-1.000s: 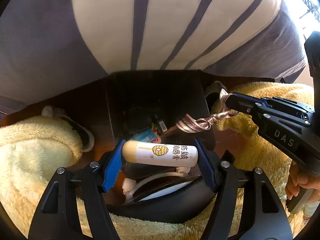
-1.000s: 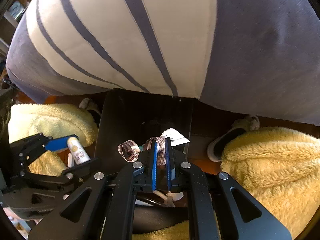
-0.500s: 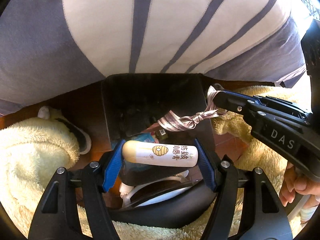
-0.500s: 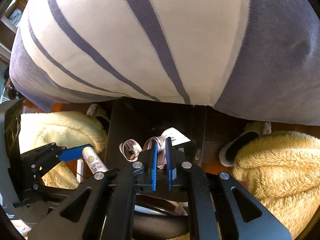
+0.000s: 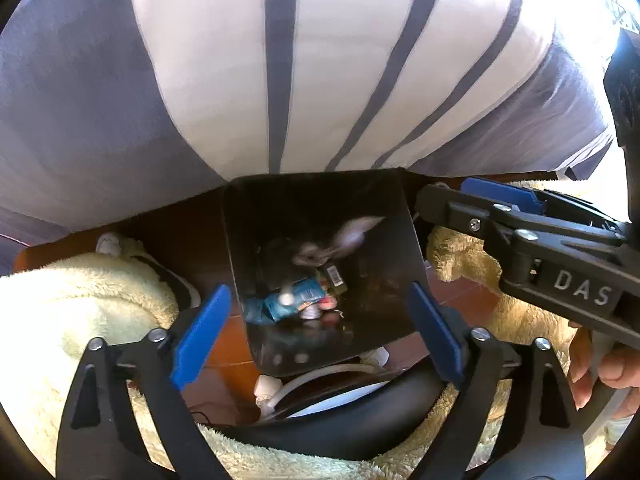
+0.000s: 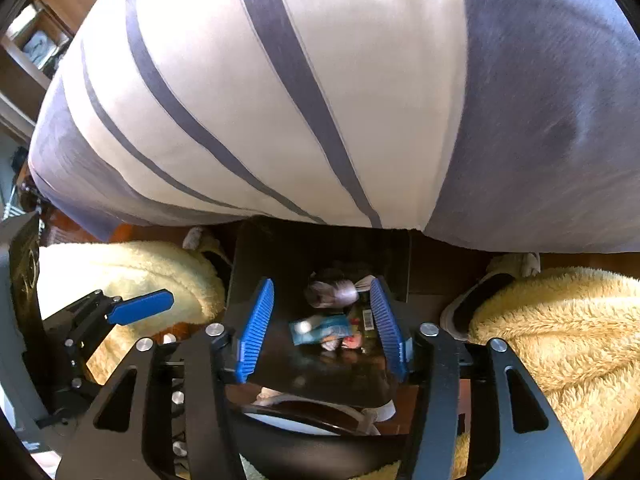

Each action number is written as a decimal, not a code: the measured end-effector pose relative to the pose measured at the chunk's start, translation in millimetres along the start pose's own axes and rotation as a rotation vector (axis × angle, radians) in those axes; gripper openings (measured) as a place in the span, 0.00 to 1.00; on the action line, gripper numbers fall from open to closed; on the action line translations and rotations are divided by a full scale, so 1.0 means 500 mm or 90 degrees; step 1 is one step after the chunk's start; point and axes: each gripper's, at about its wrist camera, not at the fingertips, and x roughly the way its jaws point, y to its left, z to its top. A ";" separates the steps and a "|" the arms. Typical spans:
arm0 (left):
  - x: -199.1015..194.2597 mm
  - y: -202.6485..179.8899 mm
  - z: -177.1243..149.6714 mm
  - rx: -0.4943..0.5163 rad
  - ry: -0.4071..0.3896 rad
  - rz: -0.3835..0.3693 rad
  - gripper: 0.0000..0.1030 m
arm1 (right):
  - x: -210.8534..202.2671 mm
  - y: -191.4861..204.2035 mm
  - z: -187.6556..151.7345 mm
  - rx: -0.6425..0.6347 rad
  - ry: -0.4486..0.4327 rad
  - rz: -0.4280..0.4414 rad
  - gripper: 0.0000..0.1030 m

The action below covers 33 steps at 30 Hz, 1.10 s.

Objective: Collect trash
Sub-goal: 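Raise both open tools back toward the items on the bed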

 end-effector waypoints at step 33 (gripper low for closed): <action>-0.340 0.034 0.190 0.020 -0.280 0.081 0.92 | -0.321 0.033 0.184 -0.072 -0.286 -0.073 0.97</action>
